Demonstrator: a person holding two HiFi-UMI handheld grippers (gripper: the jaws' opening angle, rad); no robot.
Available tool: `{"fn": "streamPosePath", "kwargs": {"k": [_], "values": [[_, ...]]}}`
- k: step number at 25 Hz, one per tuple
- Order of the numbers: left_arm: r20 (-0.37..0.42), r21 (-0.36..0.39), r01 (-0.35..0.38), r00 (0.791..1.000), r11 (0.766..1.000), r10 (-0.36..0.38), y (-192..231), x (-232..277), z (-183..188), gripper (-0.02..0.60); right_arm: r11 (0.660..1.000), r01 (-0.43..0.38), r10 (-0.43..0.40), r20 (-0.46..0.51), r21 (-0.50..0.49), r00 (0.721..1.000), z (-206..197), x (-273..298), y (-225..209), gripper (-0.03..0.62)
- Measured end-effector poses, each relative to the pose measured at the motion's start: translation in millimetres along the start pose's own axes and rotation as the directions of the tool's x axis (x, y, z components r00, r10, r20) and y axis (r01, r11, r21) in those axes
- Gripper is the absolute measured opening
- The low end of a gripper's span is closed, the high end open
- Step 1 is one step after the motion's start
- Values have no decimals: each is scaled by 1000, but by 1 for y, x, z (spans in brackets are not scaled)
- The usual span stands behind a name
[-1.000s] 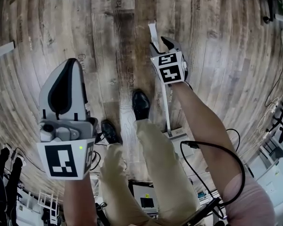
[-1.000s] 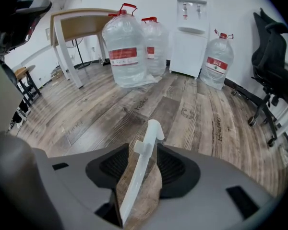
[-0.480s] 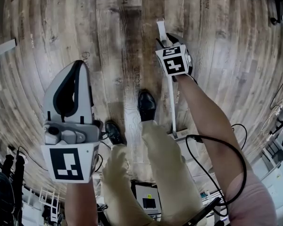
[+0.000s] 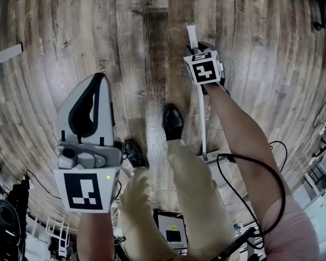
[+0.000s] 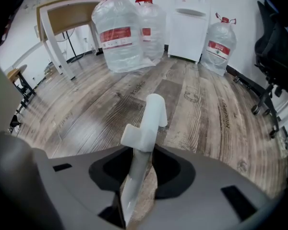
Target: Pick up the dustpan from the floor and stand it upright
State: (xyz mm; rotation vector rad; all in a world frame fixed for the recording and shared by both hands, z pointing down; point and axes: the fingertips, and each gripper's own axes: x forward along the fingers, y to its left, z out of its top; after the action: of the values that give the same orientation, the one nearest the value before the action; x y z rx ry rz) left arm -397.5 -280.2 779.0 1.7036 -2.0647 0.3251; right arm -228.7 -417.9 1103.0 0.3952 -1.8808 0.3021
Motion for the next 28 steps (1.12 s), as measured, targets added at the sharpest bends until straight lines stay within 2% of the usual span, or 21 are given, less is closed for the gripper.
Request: {"fn": "streamPosePath", "kwargs": {"k": [6, 12, 19, 24, 28], "values": [[31, -2, 8, 999, 1000, -8, -3, -18, 23, 14, 1000, 19, -20, 26, 24, 999, 9, -31, 2, 120], [82, 10, 28, 996, 1000, -29, -15, -49, 68, 14, 998, 49, -52, 48, 48, 998, 14, -88, 5, 114], [121, 8, 55, 991, 998, -56, -32, -100, 119, 14, 992, 86, -96, 105, 94, 990, 20, -166, 11, 103], [143, 33, 97, 985, 995, -101, -53, -147, 161, 14, 982, 122, -143, 135, 147, 981, 13, -236, 20, 95], [166, 62, 134, 976, 989, -142, -72, -184, 195, 14, 978, 146, -172, 179, 150, 969, 6, -294, 30, 94]]}}
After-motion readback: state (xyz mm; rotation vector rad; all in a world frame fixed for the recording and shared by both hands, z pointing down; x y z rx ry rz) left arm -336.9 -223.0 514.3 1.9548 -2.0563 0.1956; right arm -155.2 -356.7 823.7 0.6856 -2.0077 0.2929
